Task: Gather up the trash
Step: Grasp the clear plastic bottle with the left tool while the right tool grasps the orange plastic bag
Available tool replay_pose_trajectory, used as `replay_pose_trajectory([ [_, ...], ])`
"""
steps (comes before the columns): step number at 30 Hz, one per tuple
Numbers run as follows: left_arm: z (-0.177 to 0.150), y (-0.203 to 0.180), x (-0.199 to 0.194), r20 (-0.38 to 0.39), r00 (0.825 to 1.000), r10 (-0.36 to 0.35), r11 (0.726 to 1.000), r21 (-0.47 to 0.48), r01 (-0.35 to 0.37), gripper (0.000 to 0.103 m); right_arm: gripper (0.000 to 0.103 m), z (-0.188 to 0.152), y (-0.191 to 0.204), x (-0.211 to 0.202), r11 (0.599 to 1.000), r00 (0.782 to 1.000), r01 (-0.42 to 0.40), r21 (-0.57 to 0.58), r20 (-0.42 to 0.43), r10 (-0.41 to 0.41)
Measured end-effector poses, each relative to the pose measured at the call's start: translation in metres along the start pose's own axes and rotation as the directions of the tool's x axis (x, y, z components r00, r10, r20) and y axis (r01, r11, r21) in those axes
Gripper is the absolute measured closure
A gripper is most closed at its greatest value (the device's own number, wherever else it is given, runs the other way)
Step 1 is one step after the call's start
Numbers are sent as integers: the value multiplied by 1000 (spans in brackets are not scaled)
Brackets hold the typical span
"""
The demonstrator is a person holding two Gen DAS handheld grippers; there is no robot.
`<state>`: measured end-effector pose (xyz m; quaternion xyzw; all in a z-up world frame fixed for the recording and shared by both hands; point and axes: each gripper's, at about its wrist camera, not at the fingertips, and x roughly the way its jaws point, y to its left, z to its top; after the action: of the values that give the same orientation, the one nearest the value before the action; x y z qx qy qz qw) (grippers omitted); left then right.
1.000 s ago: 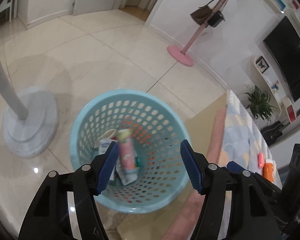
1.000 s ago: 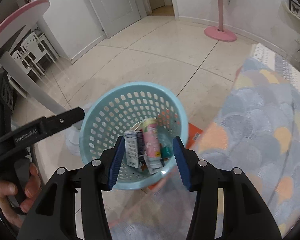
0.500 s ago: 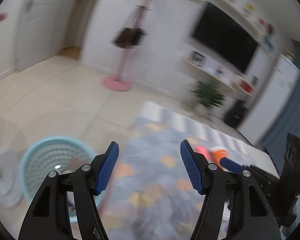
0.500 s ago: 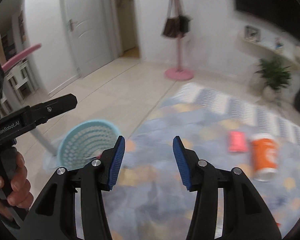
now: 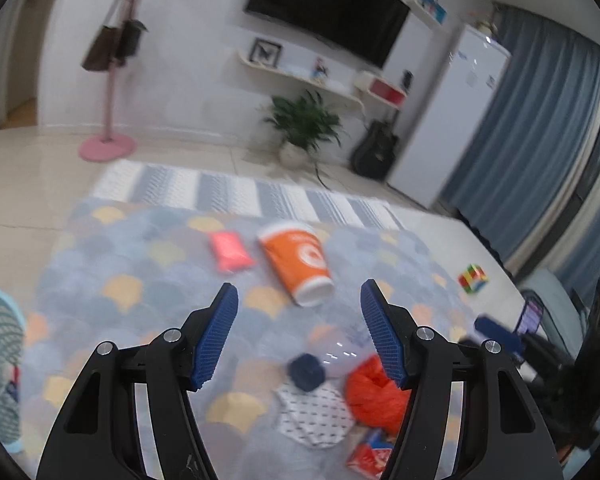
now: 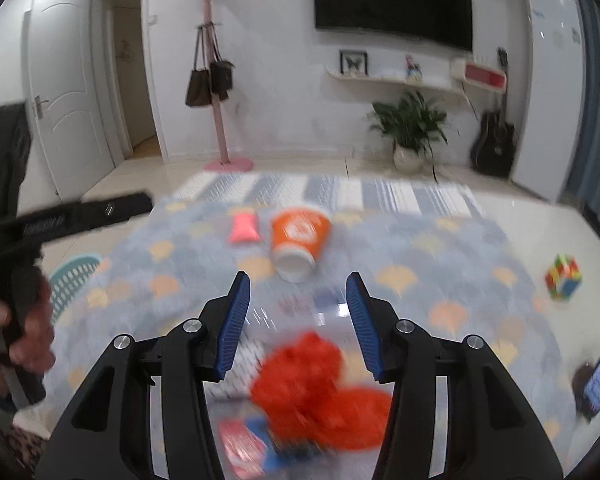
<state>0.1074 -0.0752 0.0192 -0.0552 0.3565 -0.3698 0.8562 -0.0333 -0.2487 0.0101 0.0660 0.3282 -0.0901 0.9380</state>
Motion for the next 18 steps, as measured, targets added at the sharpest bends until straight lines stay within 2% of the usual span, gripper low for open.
replay_pose_trajectory([
  [3, -10, -14, 28, -67, 998, -14, 1000, 23, 16, 41, 49, -28, -19, 12, 999, 998, -5, 53, -65, 9],
  [7, -26, -20, 60, -170, 985, -4, 999, 45, 12, 41, 47, -49, -25, 26, 996, 991, -49, 78, -123, 58],
  [8, -29, -21, 67, -190, 982, -6, 999, 44, 15, 42, 42, -52, -21, 25, 996, 990, -53, 70, -126, 62],
  [10, -34, -22, 79, -224, 975, -6, 999, 51, 18, 42, 34, -54, -13, 28, 998, 991, -44, 42, -126, 49],
  [14, -40, -27, 97, -268, 963, -12, 999, 43, 24, 42, 34, -56, -7, 46, 1000, 985, 25, -12, -172, -26],
  [18, -47, -32, 108, -316, 949, 4, 997, 68, 18, 44, 34, -59, -24, 53, 999, 979, 49, 11, -196, -46],
])
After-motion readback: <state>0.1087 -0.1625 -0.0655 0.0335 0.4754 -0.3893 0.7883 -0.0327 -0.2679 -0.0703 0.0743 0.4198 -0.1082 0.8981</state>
